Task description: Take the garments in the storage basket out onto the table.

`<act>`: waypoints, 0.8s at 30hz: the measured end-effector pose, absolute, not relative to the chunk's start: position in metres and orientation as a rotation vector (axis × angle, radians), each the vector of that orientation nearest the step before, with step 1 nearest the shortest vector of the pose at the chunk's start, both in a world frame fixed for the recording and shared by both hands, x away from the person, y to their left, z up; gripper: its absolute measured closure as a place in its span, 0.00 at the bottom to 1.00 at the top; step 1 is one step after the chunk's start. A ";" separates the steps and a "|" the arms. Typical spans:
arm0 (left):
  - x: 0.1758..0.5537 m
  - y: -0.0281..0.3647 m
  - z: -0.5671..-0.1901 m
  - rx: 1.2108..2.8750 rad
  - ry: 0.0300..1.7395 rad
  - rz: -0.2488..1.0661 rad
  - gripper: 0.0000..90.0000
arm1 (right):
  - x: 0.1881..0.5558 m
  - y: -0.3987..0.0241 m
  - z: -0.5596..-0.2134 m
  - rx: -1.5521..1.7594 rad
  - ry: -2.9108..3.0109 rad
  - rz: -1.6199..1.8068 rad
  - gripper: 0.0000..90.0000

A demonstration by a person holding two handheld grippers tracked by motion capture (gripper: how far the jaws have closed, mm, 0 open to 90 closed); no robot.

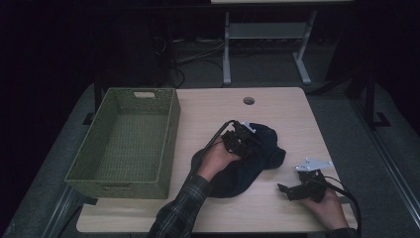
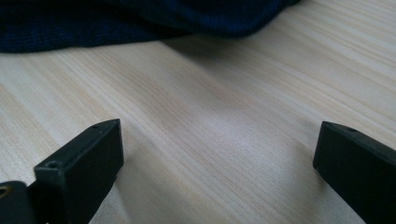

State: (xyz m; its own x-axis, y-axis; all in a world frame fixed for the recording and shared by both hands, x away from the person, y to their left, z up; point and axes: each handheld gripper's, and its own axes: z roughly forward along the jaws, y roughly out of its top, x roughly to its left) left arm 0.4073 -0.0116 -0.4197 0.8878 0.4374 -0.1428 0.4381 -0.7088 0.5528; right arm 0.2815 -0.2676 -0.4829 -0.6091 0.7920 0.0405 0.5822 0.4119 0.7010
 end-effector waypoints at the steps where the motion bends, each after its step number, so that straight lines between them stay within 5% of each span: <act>1: 0.406 -0.009 -0.416 2.448 0.636 0.000 0.59 | 0.282 -0.268 -0.483 1.195 2.373 1.000 0.01; 4: 0.401 0.001 -0.405 2.422 0.652 0.023 0.47 | 0.282 -0.268 -0.483 1.192 2.374 0.998 0.01; 11: 0.385 0.033 -0.384 2.359 0.684 0.103 0.46 | 0.282 -0.268 -0.483 1.190 2.373 0.997 0.01; 15: 0.378 0.046 -0.384 2.352 0.698 0.133 0.58 | 0.282 -0.268 -0.483 1.193 2.374 0.998 0.01; 19: 0.369 0.061 -0.386 2.337 0.721 0.139 0.84 | 0.282 -0.268 -0.483 1.192 2.373 0.998 0.01; 20: 0.366 0.064 -0.387 2.332 0.725 0.141 0.84 | 0.282 -0.268 -0.483 1.192 2.373 0.998 0.01; 21: 0.363 0.067 -0.388 2.330 0.722 0.141 0.96 | 0.282 -0.268 -0.483 1.193 2.373 0.999 0.01; 24: 0.349 0.075 -0.392 2.325 0.733 0.160 1.00 | 0.282 -0.268 -0.483 1.193 2.373 0.998 0.01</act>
State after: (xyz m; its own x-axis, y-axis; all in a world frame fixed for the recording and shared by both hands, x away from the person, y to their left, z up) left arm 0.3490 0.0749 -0.3924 0.8333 0.5465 -0.0833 0.4625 -0.6068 0.6465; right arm 0.2815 -0.2677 -0.4829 -0.6087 0.7925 0.0389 0.5821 0.4127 0.7006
